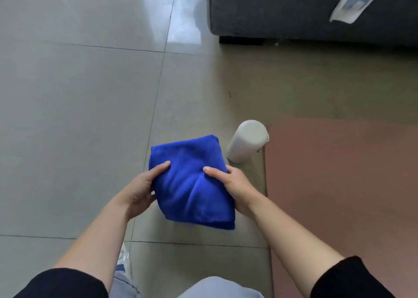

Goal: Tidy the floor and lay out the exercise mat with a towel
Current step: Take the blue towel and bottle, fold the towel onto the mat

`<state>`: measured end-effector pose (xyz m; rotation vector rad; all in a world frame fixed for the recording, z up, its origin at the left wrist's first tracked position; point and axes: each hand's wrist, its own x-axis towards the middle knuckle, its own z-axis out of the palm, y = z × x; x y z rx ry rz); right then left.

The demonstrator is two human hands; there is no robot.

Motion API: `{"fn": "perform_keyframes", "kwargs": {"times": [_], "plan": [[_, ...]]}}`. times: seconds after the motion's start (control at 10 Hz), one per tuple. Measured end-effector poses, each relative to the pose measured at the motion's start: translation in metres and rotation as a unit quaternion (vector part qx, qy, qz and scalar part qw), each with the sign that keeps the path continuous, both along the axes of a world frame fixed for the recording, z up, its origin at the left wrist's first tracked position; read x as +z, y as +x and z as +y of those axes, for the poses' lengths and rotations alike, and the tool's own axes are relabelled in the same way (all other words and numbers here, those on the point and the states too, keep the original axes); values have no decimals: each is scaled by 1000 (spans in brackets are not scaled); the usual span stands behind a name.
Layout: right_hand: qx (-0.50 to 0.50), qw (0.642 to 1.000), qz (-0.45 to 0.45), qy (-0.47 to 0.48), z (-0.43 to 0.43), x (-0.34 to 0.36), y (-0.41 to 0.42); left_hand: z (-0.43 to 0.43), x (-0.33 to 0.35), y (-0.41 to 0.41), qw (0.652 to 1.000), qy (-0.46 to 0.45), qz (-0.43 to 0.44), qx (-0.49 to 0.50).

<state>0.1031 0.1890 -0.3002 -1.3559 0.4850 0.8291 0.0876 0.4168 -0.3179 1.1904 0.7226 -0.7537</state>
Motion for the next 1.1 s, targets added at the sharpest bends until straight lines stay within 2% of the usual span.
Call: {"fn": "perform_keyframes", "kwargs": {"times": [0.1, 0.2, 0.3, 0.4, 0.5, 0.6, 0.7, 0.8, 0.9, 1.0, 1.1], "plan": [[-51, 992, 62, 97, 6, -2, 6, -6, 2, 19, 998, -24, -25, 58], [-59, 987, 103, 107, 5, -7, 3, -8, 6, 32, 999, 38, -34, -16], [-96, 988, 67, 99, 6, -12, 10, -5, 9, 45, 996, 60, -55, -36], [-118, 988, 23, 95, 11, -15, 24, -3, 6, 65, 993, 51, -96, 50], [-107, 993, 52, -13, 19, -27, 28, -5, -8, 71, 984, 150, -82, 58], [-78, 986, 44, -143, 24, -44, 25, -9, -23, 59, 976, 208, -57, -4], [-69, 979, 1, -191, 27, -51, 20, -8, -31, 50, 968, 243, -60, 7], [-40, 979, -40, -198, 28, -54, 15, -3, -35, 49, 950, 302, -76, 28], [57, 967, -110, -224, 24, -48, 11, -1, -37, 41, 936, 343, -72, 22], [110, 943, -161, -270, 18, -43, 10, 0, -37, 36, 918, 389, -75, -5], [91, 942, -169, -275, 7, -27, 11, -6, -32, 31, 882, 455, -111, -52]]}}
